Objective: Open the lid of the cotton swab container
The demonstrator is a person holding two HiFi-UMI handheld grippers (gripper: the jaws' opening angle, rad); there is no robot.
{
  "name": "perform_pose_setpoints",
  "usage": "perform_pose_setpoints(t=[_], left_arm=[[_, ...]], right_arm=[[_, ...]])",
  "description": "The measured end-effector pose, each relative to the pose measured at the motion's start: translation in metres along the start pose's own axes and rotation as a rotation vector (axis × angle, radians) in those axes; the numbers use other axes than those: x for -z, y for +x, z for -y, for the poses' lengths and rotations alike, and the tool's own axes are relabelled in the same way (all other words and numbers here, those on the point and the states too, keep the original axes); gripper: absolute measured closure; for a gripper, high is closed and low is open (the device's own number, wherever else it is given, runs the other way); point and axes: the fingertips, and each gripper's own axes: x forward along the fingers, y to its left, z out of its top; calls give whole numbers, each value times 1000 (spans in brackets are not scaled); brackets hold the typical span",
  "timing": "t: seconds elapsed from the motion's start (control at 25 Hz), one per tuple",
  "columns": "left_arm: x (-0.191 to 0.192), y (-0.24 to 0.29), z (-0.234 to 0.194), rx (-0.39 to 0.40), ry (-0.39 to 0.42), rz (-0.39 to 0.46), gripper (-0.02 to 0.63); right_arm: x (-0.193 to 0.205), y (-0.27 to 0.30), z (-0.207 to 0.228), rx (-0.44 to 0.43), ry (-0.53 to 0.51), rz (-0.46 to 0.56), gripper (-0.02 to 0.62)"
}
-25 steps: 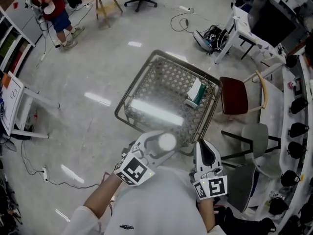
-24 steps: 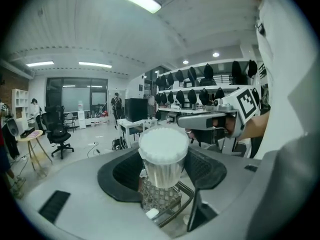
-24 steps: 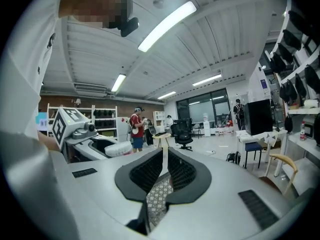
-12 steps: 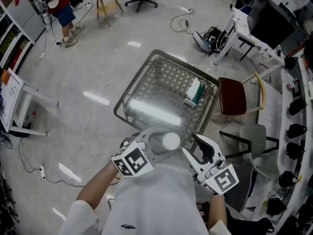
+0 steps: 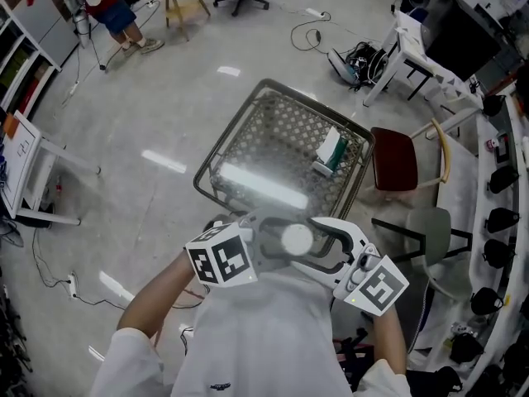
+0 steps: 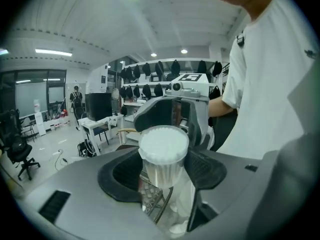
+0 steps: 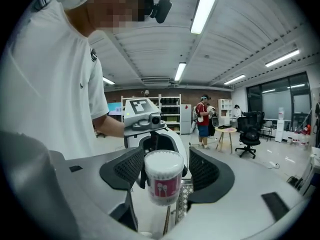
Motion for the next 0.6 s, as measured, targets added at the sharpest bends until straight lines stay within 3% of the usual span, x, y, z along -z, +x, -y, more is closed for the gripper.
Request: perform_pose_setpoints(t=[0.32, 0.6], left_arm=[[-8, -6, 7, -5, 69, -34, 353], [-9, -7, 9, -52, 135, -61, 359]], right_arm=[[-5, 1, -8, -54, 6, -18, 353], [-6, -1, -12, -43, -24, -29, 359]])
